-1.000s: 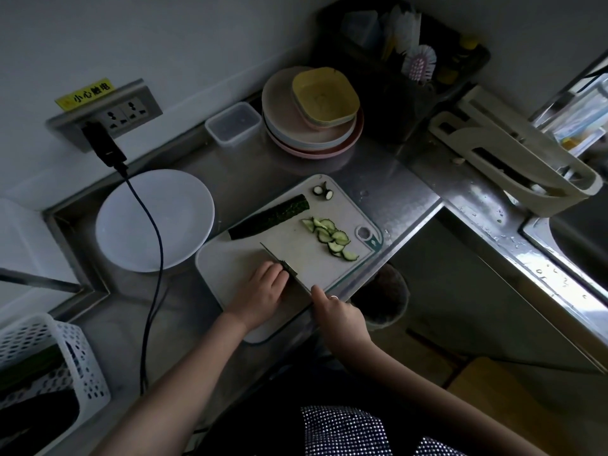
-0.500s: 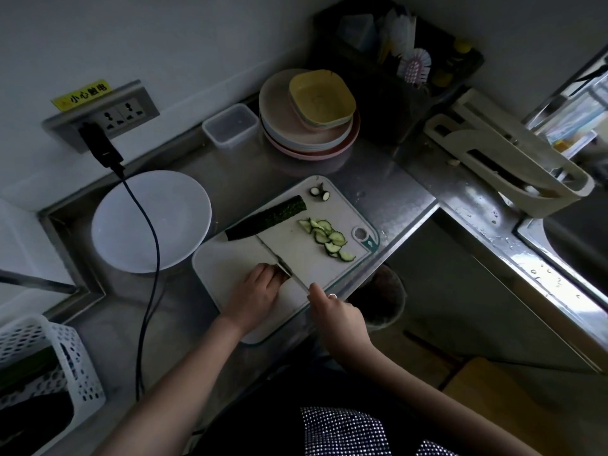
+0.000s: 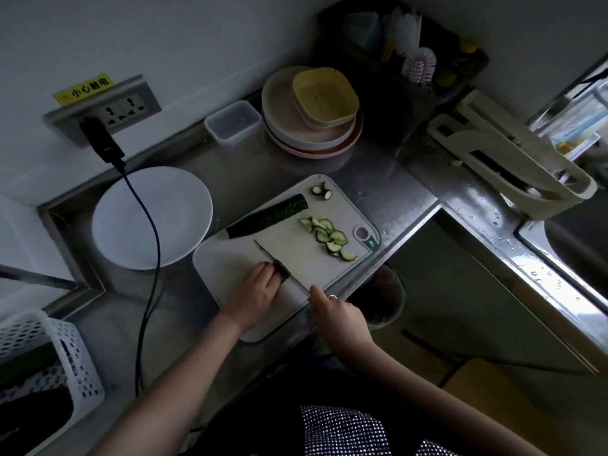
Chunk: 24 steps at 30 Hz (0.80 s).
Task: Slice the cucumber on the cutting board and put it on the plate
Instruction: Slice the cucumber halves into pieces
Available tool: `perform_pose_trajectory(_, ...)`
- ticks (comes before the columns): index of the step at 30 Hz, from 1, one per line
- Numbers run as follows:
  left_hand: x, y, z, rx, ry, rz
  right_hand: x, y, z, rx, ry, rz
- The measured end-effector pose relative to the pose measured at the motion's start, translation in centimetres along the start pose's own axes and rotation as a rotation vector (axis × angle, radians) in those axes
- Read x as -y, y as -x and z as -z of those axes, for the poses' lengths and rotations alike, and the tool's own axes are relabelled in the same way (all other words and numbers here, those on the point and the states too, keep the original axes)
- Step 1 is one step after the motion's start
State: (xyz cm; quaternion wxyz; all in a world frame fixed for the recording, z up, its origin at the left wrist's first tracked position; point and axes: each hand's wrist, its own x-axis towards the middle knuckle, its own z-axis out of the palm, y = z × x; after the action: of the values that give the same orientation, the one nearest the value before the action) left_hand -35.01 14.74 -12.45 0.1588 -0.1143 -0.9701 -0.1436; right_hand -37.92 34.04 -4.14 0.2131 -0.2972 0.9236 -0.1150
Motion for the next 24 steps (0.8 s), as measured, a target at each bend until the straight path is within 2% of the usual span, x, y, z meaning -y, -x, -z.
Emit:
perform_pose_trajectory(7, 0.0, 0.1, -0.1, 0.032, -0.008, 0.03, 0.1, 0.1, 0.3, 0.04, 0.077, 0.011)
perform_pose_trajectory(16, -0.2, 0.1, 0.2, 0.019, 0.001, 0.017, -0.3, -0.3, -0.6, -0.004, 0.04, 0.014)
perform_pose_trajectory(24, -0.3, 0.1, 0.2, 0.036, 0.017, 0.05, -0.8, -0.4, -1.1, 0.028, 0.054, -0.01)
